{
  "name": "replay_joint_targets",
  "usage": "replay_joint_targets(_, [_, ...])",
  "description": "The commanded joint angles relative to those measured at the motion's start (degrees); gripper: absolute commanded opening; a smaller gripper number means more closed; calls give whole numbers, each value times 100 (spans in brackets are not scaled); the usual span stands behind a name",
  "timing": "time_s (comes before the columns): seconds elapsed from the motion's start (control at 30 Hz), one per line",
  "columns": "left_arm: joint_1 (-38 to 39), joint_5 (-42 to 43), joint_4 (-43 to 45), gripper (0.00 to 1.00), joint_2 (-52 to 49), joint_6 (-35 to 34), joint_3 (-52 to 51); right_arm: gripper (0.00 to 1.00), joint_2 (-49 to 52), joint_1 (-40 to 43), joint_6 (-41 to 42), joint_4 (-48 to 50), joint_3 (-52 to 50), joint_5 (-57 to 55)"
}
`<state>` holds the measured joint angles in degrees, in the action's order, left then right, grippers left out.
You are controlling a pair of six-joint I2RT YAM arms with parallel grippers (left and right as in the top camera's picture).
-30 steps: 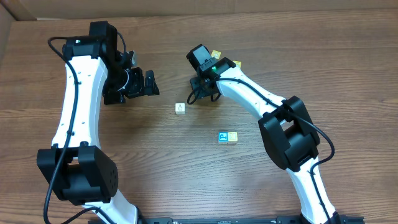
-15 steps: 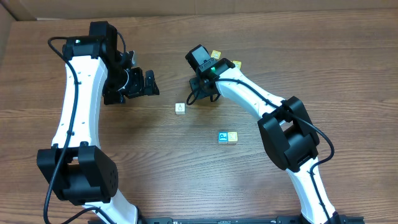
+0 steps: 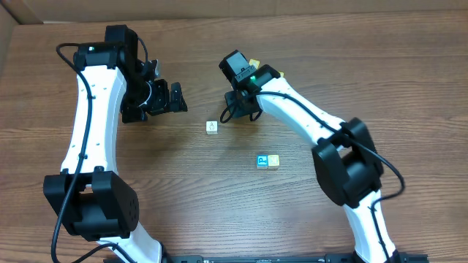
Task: Flip 5 blocks
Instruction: 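Carry the Z block down beside the blue and yellow blocks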
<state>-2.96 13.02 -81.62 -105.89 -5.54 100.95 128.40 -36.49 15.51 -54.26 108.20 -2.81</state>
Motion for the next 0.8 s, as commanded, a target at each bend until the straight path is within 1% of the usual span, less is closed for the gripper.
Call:
replay_joint_targets(0.0, [37, -9, 4, 100, -72, 22, 144, 26, -662, -173, 382, -243, 31, 101])
replay_joint_targets(0.2, [37, -9, 4, 100, -72, 22, 144, 23, -772, -365, 1029, -1027, 26, 208])
replay_joint_targets(0.33, [37, -11, 4, 100, -72, 22, 144, 23, -769, -385, 1088, -1453, 22, 603])
replay_joint_targets(0.43, [37, -9, 4, 100, -72, 22, 144, 23, -769, -393, 1460, -1725, 11, 684])
replay_joint_targets(0.5, [37, -11, 4, 100, -72, 22, 142, 22, -769, -404, 1504, -1906, -20, 684])
replay_joint_targets(0.63, [37, -11, 4, 100, -72, 22, 142, 20, -769, -424, 1757, -1996, -175, 684])
replay_joint_targets(0.77, [37, -11, 4, 100, -72, 22, 142, 18, -769, -553, 1803, -1884, -442, 673])
